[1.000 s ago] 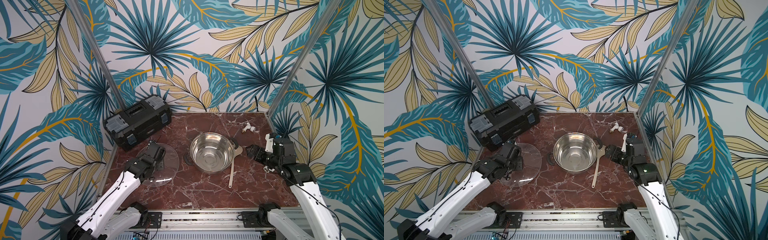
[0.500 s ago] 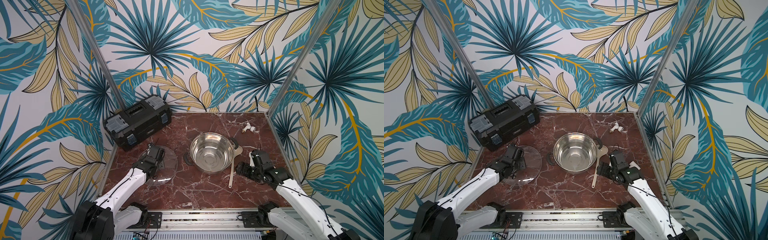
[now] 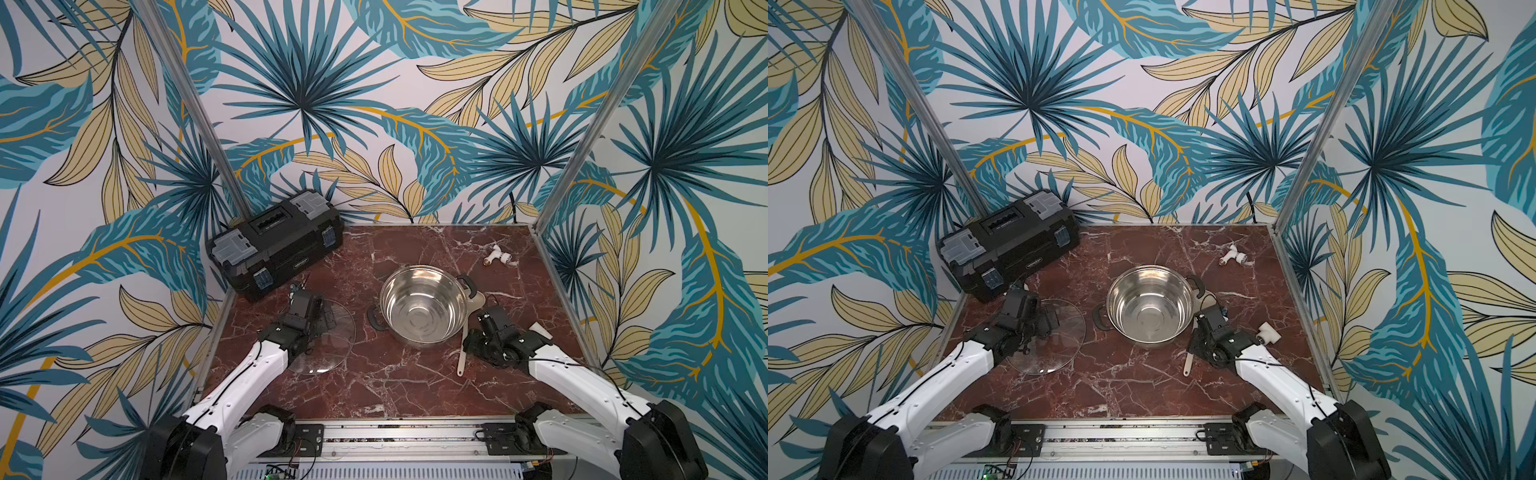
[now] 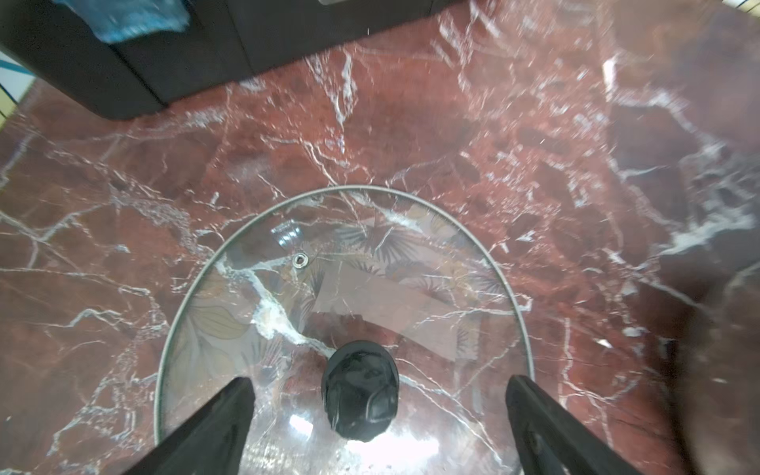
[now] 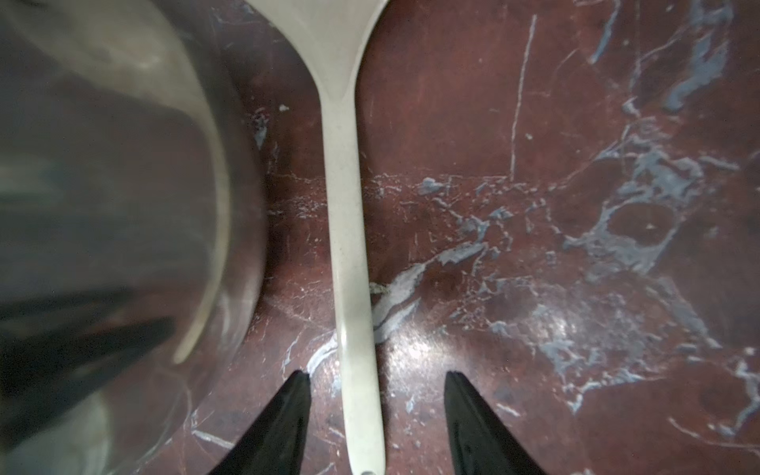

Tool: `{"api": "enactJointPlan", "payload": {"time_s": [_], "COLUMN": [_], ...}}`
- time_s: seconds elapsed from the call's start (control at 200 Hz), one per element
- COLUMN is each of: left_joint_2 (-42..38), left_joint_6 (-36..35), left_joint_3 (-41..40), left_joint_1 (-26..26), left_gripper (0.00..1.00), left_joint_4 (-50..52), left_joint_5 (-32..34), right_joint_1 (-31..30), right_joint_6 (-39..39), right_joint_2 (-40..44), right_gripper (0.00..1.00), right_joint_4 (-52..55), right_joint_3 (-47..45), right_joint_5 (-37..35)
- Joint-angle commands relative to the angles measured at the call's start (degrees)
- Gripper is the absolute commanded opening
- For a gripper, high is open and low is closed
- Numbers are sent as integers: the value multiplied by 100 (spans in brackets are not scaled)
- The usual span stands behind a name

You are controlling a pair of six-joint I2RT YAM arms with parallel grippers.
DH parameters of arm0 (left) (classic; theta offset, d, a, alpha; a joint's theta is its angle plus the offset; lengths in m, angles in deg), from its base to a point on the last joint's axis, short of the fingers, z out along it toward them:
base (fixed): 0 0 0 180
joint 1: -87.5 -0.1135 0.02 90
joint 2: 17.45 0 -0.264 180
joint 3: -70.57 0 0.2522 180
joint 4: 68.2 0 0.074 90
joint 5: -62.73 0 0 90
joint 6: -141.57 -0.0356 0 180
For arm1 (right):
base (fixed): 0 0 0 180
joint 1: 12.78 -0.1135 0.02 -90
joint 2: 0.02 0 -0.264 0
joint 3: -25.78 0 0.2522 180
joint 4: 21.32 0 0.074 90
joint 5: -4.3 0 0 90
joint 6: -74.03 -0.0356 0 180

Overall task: Stir the soup with a spoon
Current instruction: Place the lid at the center of the board, then pick up the spoon from the center of the board.

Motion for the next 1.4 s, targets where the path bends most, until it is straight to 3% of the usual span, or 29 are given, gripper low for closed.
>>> {"api": "enactJointPlan", "payload": {"time_s": [0.0,0.26,0.416,0.551,0.831,1.042,1.187,1.397], "left_joint_2": [-470,-1181,-1426,-1562,-1618,-1613,-1603,-1610], "left_joint_6": [94,155,223,279,282,186,101,-175], "left_joint_3": [77,209,311,428,682,830,906,915], "left_joint_1": [-32,-32,-34,-23,-26,-21,-13,85], "left_gripper": [100,100,100,100,100,100,100,100], "left_joint_4": [244,620,729,792,775,734,622,-25], "left_joint_5": [-119,-262,-276,-289,-402,-717,-1124,-1966], "right_joint_1": [-78,-253,-283,-307,-305,-311,-297,-245], "right_joint_6": [-248,-479,-667,-818,-1091,-1510,-1536,-1305], "right_joint_2": [-329,-770,-1052,-1077,-818,-401,18,572], "right_gripper": [56,54,60,59,34,10,0,0], "right_joint_4": [-469,-708,-569,-518,-490,-144,280,1253], "right_joint_3": [-70,-40,-10,-77,-256,-352,-257,190], "right_joint_5": [-238,-614,-841,-949,-996,-1234,-1515,-1842]}}
